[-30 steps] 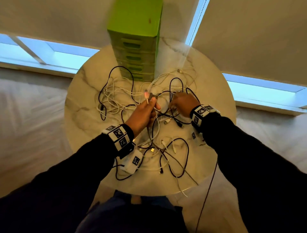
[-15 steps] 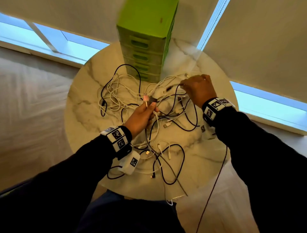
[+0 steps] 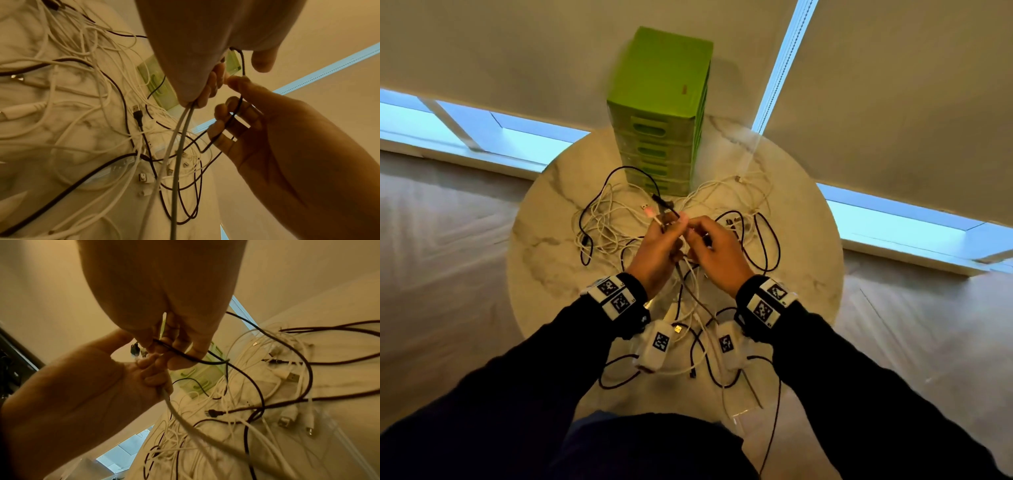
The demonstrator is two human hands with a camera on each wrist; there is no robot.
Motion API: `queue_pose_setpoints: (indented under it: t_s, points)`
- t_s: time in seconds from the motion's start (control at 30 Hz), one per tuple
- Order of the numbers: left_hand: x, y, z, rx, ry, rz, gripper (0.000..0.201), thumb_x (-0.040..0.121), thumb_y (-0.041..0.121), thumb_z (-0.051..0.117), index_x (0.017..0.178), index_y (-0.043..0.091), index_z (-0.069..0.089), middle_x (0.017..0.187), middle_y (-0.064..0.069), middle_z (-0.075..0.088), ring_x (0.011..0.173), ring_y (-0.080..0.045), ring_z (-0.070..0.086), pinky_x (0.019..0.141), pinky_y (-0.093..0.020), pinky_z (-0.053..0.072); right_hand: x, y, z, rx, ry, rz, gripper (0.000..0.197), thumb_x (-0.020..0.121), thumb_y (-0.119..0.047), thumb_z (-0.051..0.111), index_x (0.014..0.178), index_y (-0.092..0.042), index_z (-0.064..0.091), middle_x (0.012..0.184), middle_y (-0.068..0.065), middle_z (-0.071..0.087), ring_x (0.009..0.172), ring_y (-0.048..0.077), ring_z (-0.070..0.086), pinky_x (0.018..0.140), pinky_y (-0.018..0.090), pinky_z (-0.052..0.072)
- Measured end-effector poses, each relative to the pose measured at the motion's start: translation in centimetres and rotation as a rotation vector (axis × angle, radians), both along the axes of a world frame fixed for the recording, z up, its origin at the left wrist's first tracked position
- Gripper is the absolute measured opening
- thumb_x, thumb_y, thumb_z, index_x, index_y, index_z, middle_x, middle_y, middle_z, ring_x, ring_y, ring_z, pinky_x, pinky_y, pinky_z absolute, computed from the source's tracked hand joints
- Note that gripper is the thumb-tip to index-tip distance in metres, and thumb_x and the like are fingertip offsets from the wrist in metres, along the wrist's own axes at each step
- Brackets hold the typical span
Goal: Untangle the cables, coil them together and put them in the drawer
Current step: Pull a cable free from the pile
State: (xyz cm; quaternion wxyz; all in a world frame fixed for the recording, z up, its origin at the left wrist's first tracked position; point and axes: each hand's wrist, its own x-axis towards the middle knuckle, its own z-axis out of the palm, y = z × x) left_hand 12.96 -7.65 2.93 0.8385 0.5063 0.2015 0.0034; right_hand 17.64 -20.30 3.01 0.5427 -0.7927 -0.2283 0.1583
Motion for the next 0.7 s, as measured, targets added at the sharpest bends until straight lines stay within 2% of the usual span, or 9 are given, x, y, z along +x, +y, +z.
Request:
queue_pose_setpoints:
  t_s: [0.07, 0.17, 0.27, 0.3, 0.37, 0.47, 0.53, 0.63, 0.7]
  points:
    - [-0.5, 0.0, 0.3, 0.028, -0.007, -0.013, 0.021, 0.106, 0.032, 0.049, 0.116, 0.014, 0.05, 0.083, 0.001, 0.062, 0.076, -0.012, 0.062, 0.066, -0.03, 0.046, -1.4, 0.4, -0.4, 0.0, -0.013, -0.02, 0.015, 0.102, -0.02, 0.054, 0.11, -0.013, 0.065, 0.093, 0.003, 0.068, 0.074, 0.013, 0.066, 0.065, 0.018, 0.049]
    - [-1.1, 0.3, 0.3, 0.094, 0.01, -0.012, 0.029, 0.109, 0.037, 0.035, 0.1, 0.015, 0.053, 0.077, -0.001, 0.056, 0.069, -0.011, 0.055, 0.065, -0.028, 0.043, -3.1, 1.0, -0.4, -0.003, -0.01, -0.043, 0.013, 0.102, -0.022, 0.055, 0.1, -0.011, 0.062, 0.089, 0.003, 0.066, 0.074, 0.015, 0.064, 0.068, 0.024, 0.05]
    - [-1.6, 1.1, 0.8, 0.222, 0.015, -0.022, 0.037, 0.109, 0.041, 0.029, 0.086, 0.02, 0.047, 0.078, -0.003, 0.045, 0.063, -0.007, 0.042, 0.061, -0.027, 0.036, -4.2, 1.0, -1.0, -0.173, -0.08, 0.058, 0.027, 0.105, -0.036, 0.041, 0.088, -0.029, 0.06, 0.082, -0.007, 0.06, 0.08, 0.015, 0.057, 0.08, 0.038, 0.046]
    - [-1.7, 1.4, 1.0, 0.255, 0.021, -0.018, 0.037, 0.109, 0.042, 0.028, 0.085, 0.021, 0.046, 0.082, -0.002, 0.048, 0.068, -0.008, 0.042, 0.064, -0.027, 0.035, -4.3, 0.6, -1.5, -0.246, -0.071, 0.092, 0.033, 0.105, -0.044, 0.034, 0.082, -0.037, 0.056, 0.079, -0.012, 0.058, 0.081, 0.015, 0.057, 0.085, 0.044, 0.046]
    - [-1.8, 2.5, 1.6, 0.266, 0.024, -0.003, 0.036, 0.11, 0.042, 0.028, 0.083, 0.024, 0.044, 0.08, 0.006, 0.055, 0.076, -0.008, 0.048, 0.07, -0.03, 0.032, -4.3, -0.3, -2.3, -0.303, -0.001, 0.117, 0.042, 0.104, -0.053, 0.024, 0.077, -0.039, 0.052, 0.074, -0.012, 0.057, 0.081, 0.014, 0.058, 0.093, 0.05, 0.043]
    - [-2.1, 3.8, 2.5, 0.148, -0.04, 0.001, 0.038, 0.11, 0.039, 0.026, 0.081, 0.021, 0.043, 0.065, 0.006, 0.046, 0.073, -0.013, 0.057, 0.081, -0.035, 0.04, -3.7, -1.3, -3.0, -0.401, -0.058, 0.145, 0.044, 0.105, -0.052, 0.021, 0.083, -0.032, 0.053, 0.073, -0.016, 0.052, 0.081, 0.006, 0.052, 0.096, 0.045, 0.03]
    - [-2.5, 4.4, 3.3, 0.049, -0.084, 0.005, 0.038, 0.11, 0.038, 0.027, 0.081, 0.019, 0.042, 0.062, 0.005, 0.036, 0.063, -0.016, 0.05, 0.086, -0.04, 0.046, -3.0, -1.0, -2.7, -0.524, -0.142, 0.163, 0.043, 0.107, -0.047, 0.022, 0.086, -0.027, 0.053, 0.075, -0.014, 0.052, 0.085, 0.006, 0.051, 0.097, 0.043, 0.023]
    - [-2.6, 5.3, 4.9, -0.011, -0.146, 0.03, 0.038, 0.11, 0.039, 0.028, 0.082, 0.018, 0.042, 0.061, 0.007, 0.026, 0.054, -0.012, 0.031, 0.074, -0.033, 0.05, -1.9, -0.5, -2.0, -0.654, -0.259, 0.225, 0.041, 0.106, -0.049, 0.018, 0.088, -0.033, 0.051, 0.09, -0.012, 0.059, 0.097, 0.01, 0.053, 0.102, 0.049, 0.022]
    - [-2.5, 6.4, 6.4, -0.068, -0.185, 0.064, 0.038, 0.109, 0.04, 0.029, 0.082, 0.018, 0.043, 0.059, 0.008, 0.024, 0.052, -0.01, 0.027, 0.065, -0.029, 0.049, -0.8, -0.4, -1.6, -0.713, -0.279, 0.244, 0.037, 0.106, -0.047, 0.018, 0.098, -0.037, 0.052, 0.107, -0.013, 0.061, 0.109, 0.014, 0.053, 0.103, 0.05, 0.02]
